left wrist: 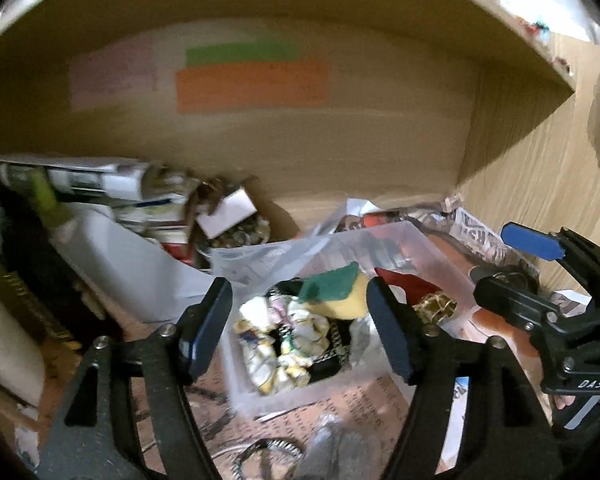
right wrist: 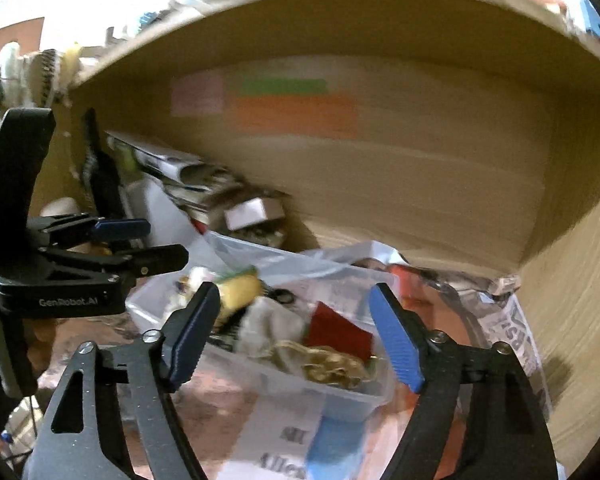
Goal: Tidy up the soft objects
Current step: 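Grasp the silver chain bracelet with the left tool while the right tool grasps the bagged grey knit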
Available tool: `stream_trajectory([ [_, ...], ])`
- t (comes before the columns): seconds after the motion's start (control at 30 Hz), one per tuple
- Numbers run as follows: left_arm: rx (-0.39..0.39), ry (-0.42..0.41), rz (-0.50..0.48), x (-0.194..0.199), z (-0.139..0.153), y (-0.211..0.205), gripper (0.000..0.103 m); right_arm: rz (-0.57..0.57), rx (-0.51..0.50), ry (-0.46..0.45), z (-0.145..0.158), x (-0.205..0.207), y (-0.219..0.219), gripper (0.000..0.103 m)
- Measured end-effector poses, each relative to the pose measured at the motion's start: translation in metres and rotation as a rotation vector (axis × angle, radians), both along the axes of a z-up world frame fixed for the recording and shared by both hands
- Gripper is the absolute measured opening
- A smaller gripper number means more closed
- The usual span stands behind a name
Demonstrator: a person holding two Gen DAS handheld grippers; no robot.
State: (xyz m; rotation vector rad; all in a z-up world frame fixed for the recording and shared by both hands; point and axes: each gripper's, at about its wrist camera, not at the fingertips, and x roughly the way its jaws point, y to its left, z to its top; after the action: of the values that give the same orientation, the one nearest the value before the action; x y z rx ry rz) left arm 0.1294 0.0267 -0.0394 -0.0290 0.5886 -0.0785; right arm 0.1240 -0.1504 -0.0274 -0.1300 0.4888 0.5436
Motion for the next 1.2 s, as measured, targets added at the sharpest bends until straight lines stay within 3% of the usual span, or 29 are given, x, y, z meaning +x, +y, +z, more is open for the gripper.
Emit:
stream_trajectory([
  [0.17, 0.009, -0.012, 0.041, -0.028, -0.002, 0.022, 0.081, 0.060, 0.036, 0.012, -0.001, -0.021, 0.014, 0.077],
  [0.4, 0.024, 0.067, 0.094, -0.056, -0.033, 0.049, 0.082, 0.146, 0.054, 0.116, -0.027, -0.034, 0.046, 0.079],
  [0.67, -0.002, 0.164, 0.110, -0.076, -0.073, 0.066, 0.082, 0.242, -0.011, 0.310, -0.082, -0.034, 0.093, 0.079],
  [0.87, -0.013, 0.208, 0.092, -0.082, -0.094, 0.065, 0.081, 0.254, -0.053, 0.399, -0.105, -0.030, 0.102, 0.079],
  [0.9, -0.023, 0.214, 0.091, -0.082, -0.096, 0.066, 0.081, 0.251, -0.054, 0.403, -0.107, -0.030, 0.102, 0.075],
  [1.0, -0.056, 0.238, 0.076, -0.079, -0.104, 0.067, 0.071, 0.252, -0.058, 0.420, -0.110, -0.028, 0.100, 0.064],
  [1.2, -0.084, 0.290, 0.043, -0.070, -0.121, 0.060, 0.052, 0.248, -0.077, 0.397, -0.110, -0.030, 0.095, 0.052],
])
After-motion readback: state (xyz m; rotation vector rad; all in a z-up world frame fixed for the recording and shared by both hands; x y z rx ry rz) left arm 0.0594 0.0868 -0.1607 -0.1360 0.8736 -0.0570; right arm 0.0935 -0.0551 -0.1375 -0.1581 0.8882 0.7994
